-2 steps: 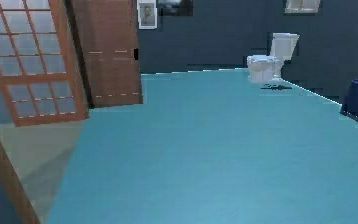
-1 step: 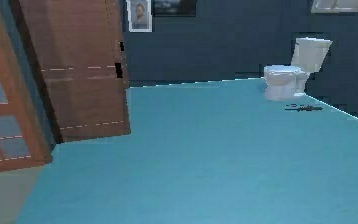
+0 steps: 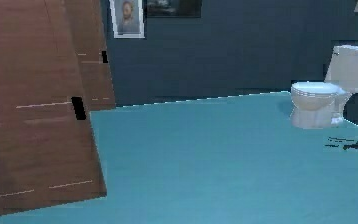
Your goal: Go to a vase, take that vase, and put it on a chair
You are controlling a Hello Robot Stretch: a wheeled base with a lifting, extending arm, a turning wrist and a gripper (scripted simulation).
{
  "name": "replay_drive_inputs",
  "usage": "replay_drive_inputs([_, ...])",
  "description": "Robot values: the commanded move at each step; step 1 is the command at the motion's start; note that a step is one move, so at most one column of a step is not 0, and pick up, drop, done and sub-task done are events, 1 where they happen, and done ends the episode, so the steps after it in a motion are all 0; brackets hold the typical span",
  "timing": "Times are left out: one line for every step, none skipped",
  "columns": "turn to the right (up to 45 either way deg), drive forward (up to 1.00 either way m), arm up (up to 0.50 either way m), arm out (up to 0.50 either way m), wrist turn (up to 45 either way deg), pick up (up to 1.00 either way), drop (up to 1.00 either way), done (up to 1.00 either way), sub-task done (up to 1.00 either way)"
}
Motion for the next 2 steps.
replay_drive_inputs([0.0, 1.0, 0.0, 0.0, 0.0, 0.0, 0.0, 0.0, 0.0])
replay_drive_inputs([-3.0, 0.0, 0.0, 0.0, 0.0, 0.0, 0.0, 0.0, 0.0])
